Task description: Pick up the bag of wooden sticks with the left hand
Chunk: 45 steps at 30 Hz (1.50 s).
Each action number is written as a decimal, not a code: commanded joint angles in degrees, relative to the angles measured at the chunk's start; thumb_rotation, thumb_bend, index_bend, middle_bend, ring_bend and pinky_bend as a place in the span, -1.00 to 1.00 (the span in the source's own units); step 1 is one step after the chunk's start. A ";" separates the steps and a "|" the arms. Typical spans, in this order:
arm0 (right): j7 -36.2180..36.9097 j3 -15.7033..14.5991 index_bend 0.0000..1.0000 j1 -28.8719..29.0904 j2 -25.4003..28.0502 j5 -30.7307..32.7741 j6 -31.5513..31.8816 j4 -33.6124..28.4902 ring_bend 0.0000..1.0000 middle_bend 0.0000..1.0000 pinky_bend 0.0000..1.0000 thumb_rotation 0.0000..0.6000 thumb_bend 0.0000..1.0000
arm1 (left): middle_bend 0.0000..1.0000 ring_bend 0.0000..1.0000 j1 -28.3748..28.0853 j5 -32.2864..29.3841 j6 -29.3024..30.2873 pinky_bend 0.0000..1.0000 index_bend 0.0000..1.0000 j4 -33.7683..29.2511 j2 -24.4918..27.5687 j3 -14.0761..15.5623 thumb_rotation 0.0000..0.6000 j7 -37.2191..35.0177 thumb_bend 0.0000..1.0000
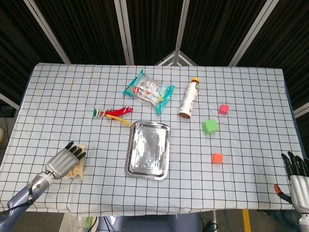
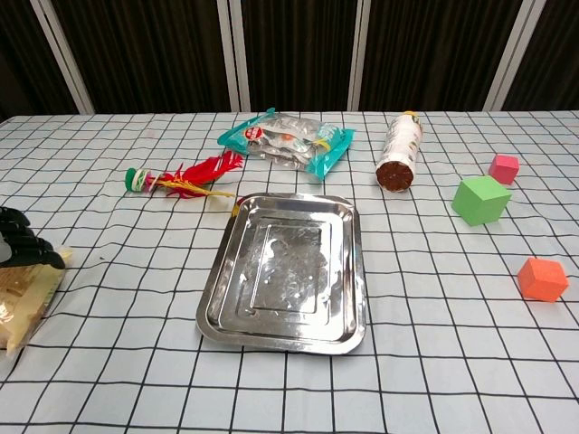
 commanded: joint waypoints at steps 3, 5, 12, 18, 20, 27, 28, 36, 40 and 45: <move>0.32 -0.04 -1.00 -0.06 0.23 -0.02 0.06 -0.05 -1.00 -1.00 -1.00 1.00 -0.39 | 0.00 -0.15 0.27 0.80 2.51 -0.42 -0.29 1.35 -1.33 0.19 1.00 0.36 -0.90; 0.41 -0.11 -1.00 -0.11 0.33 -0.19 0.16 -0.12 -1.00 -1.00 -1.00 1.00 -0.39 | 0.02 -0.13 0.35 1.14 3.38 -0.39 -0.27 1.92 -1.71 0.23 1.00 0.20 -0.88; 0.48 -0.27 -1.00 -0.23 0.57 -0.41 0.33 -0.45 -1.00 -1.00 -1.00 1.00 -0.39 | 0.01 -0.13 0.69 4.65 8.16 -0.36 -0.28 0.52 -1.17 0.29 1.00 -2.97 -0.87; 0.86 -0.49 -1.00 0.08 0.87 -0.73 -0.32 -0.73 -1.00 -1.00 -1.00 1.00 -0.39 | 0.00 -0.13 -1.09 8.79 12.47 -0.37 -0.28 -2.60 -2.49 -2.30 1.00 -5.96 -0.87; 1.10 -0.56 -1.00 0.22 1.07 -1.01 -0.50 -0.92 -1.00 -1.00 -1.00 1.00 -0.39 | 0.00 -0.13 -2.86 8.80 12.04 -0.37 -0.29 -3.54 -4.37 -4.14 1.00 -6.96 -0.87; 3.15 -0.50 -1.00 0.62 1.91 -1.65 -0.78 -0.90 -1.00 -1.00 -1.00 1.00 -0.39 | 0.00 -0.13 -11.39 3.60 6.19 -0.38 -0.29 -0.28 -15.67 -12.13 1.00 -4.00 -0.87; 3.53 -0.42 -1.00 0.75 2.03 -1.56 -0.97 -0.77 -1.00 -1.00 -1.00 1.00 -0.39 | 0.00 -0.13 -12.97 2.63 4.79 -0.38 -0.29 0.86 -17.75 -13.07 1.00 -3.48 -0.87; 6.09 0.03 -1.00 1.65 2.74 -0.58 -2.67 0.14 -1.00 -1.00 -1.00 1.00 -0.39 | -0.06 -0.20 -22.87 -3.68 -1.60 -0.46 -0.32 11.72 -31.28 -17.91 1.00 1.55 -0.87; 7.03 0.11 -1.00 1.59 3.08 -0.52 -2.47 0.45 -1.00 -1.00 -1.00 1.00 -0.39 | -0.46 -0.59 -25.62 -6.12 -3.55 -0.70 -0.48 16.30 -35.12 -17.86 1.00 2.50 -0.87; 7.61 0.14 -1.00 1.38 3.24 -0.44 -2.06 0.58 -1.00 -1.00 -1.00 1.00 -0.39 | -1.00 -1.00 -25.08 -8.61 -5.49 -0.81 -0.99 13.85 -33.56 -15.47 1.00 -0.73 -0.95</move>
